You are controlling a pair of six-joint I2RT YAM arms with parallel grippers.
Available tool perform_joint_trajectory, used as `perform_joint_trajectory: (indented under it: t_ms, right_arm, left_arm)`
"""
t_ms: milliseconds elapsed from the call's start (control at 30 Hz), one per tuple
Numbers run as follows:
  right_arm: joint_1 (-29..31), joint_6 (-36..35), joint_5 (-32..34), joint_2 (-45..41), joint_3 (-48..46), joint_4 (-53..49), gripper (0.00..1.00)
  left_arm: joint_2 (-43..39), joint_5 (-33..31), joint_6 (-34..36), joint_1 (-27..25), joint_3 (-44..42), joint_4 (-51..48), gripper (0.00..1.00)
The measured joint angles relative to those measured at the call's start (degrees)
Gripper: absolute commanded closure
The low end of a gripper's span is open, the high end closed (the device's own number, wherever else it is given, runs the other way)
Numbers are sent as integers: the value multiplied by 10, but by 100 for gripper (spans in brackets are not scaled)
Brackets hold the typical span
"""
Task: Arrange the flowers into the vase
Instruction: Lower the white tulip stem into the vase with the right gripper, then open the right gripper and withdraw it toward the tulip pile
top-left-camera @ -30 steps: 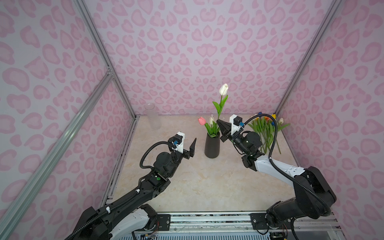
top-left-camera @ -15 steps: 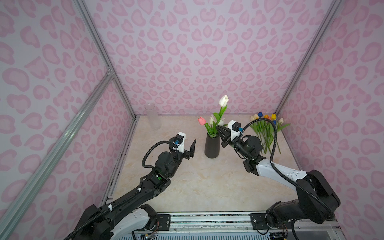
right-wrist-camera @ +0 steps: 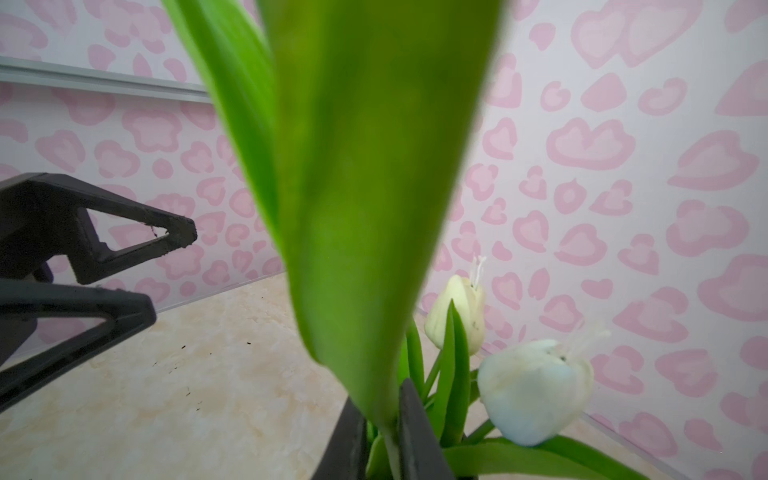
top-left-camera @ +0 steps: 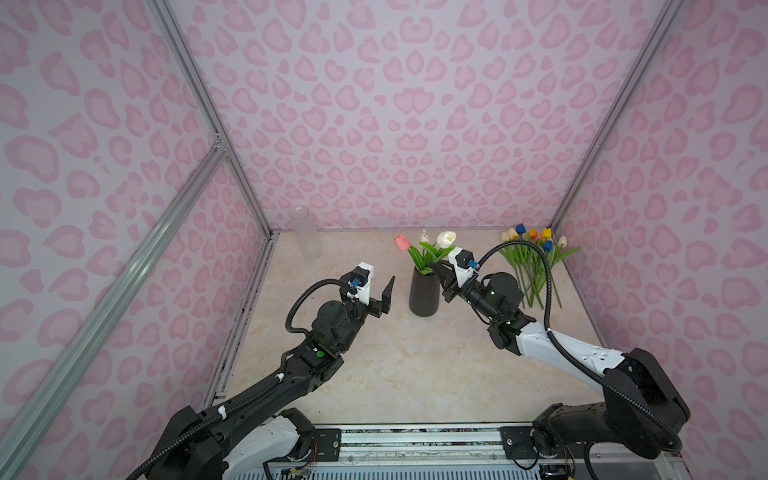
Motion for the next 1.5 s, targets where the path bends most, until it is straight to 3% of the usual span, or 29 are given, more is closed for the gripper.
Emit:
perform_joint_trajectory:
  t_ms: [133,333,500,1067,1200,1400,1500]
  right_arm:
    - [0,-5,27,-1,11,-26,81]
    - [0,-4,50,2,46,-75,66]
    - [0,1,60,-9,57,-109,59]
    - [0,-16,67,-140,71,-174,47]
    - [-6,-19,94,-171,71,-179,47]
    - [-72,10,158,-193,94,-228,46]
    - [-172,66,176,-156,155,-306,46]
  left_arm:
    - [9,2,0,0,4,-2,15]
    - [21,2,-2,0,7,-1,15]
    - [29,2,-2,0,12,-1,15]
    - [25,2,-4,0,15,0,15]
    - [9,24,5,0,16,-2,15]
    - [-21,86,24,0,19,-5,14]
    - [-26,127,34,0,26,-9,14]
